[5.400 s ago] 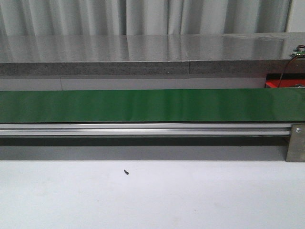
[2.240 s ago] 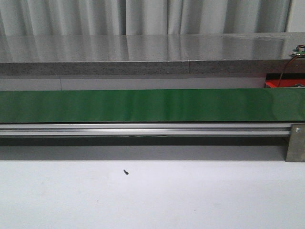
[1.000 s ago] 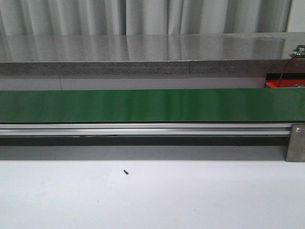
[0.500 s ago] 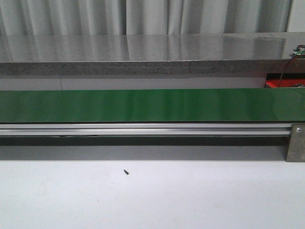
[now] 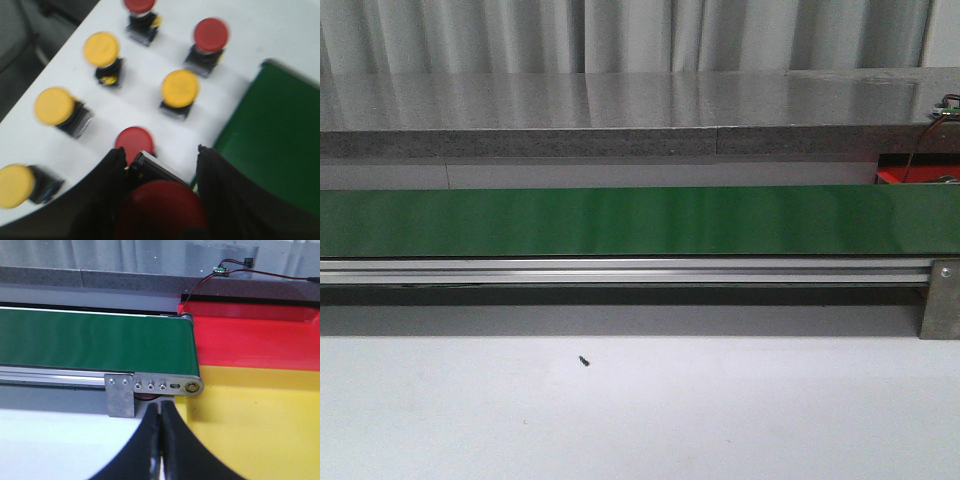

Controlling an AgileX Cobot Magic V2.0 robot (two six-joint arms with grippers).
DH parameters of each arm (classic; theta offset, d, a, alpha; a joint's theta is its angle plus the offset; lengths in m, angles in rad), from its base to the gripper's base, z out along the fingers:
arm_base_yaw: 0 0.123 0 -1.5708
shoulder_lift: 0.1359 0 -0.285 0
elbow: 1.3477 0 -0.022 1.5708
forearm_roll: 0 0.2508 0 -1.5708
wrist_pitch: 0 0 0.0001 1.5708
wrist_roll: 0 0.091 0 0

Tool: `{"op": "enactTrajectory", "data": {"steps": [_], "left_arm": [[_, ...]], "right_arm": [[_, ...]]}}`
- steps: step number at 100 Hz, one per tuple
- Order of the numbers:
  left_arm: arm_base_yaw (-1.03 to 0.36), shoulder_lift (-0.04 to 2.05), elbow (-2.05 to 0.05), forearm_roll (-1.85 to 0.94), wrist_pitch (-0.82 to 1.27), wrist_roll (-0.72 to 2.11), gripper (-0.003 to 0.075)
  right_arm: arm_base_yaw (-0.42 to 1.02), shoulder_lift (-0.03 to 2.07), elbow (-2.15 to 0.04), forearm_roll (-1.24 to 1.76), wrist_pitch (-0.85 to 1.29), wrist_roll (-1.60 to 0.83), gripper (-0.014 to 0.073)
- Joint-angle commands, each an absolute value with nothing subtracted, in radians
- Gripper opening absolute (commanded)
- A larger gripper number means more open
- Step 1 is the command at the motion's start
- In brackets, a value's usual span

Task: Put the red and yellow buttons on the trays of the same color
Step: 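Grasp the red push-button with the left gripper and lift it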

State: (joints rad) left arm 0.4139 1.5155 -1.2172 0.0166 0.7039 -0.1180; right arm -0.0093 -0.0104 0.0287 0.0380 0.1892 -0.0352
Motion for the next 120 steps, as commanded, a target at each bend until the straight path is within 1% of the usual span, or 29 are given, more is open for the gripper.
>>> {"op": "enactTrajectory", "data": {"steps": [1,11,63,80,85,89,94,98,99,106,108,110,116,120], "left_arm": [[0.395,1.478,-1.3,-0.118,0.685,0.0,0.0114],[0.375,1.503,-1.34,-0.208,0.692,0.064,0.0114],[0.24,1.707,-1.358,-0.216,0.679,0.096,0.0114],[0.217,1.729,-1.358,-0.216,0.659,0.096,0.012],[0.217,1.73,-1.358,-0.216,0.659,0.096,0.0134],[0.217,1.73,-1.358,-0.22,0.659,0.096,0.0163],[0.217,1.73,-1.358,-0.228,0.659,0.1,0.0224],[0.217,1.73,-1.358,-0.245,0.661,0.118,0.0316],[0.217,1.73,-1.358,-0.245,0.663,0.124,0.0316],[0.217,1.73,-1.358,-0.31,0.675,0.185,0.0494],[0.217,1.728,-1.358,-0.322,0.675,0.202,0.0524],[0.217,1.728,-1.358,-0.343,0.677,0.213,0.0578],[0.216,1.723,-1.358,-0.378,0.682,0.238,0.0648],[0.216,1.713,-1.358,-0.401,0.682,0.253,0.0666]], "right_arm": [[-0.007,-0.027,0.011,0.026,0.114,-0.039,-0.0068],[-0.007,-0.027,0.011,0.026,0.114,-0.039,-0.0068],[-0.007,-0.027,0.011,0.026,0.114,-0.039,-0.0068],[-0.007,-0.027,0.011,0.026,0.114,-0.039,-0.0068],[-0.007,-0.027,0.011,0.026,0.114,-0.039,-0.0068],[-0.007,-0.027,0.011,0.026,0.114,-0.039,-0.0068],[-0.007,-0.027,0.011,0.026,0.114,-0.039,-0.0068],[-0.007,-0.027,0.011,0.026,0.114,-0.039,-0.0068],[-0.007,-0.027,0.011,0.026,0.114,-0.039,-0.0068],[-0.007,-0.027,0.011,0.026,0.114,-0.039,-0.0068],[-0.007,-0.027,0.011,0.026,0.114,-0.039,-0.0068],[-0.007,-0.027,0.011,0.026,0.114,-0.039,-0.0068],[-0.007,-0.027,0.011,0.026,0.114,-0.039,-0.0068],[-0.007,-0.027,0.011,0.026,0.114,-0.039,-0.0068]]}}
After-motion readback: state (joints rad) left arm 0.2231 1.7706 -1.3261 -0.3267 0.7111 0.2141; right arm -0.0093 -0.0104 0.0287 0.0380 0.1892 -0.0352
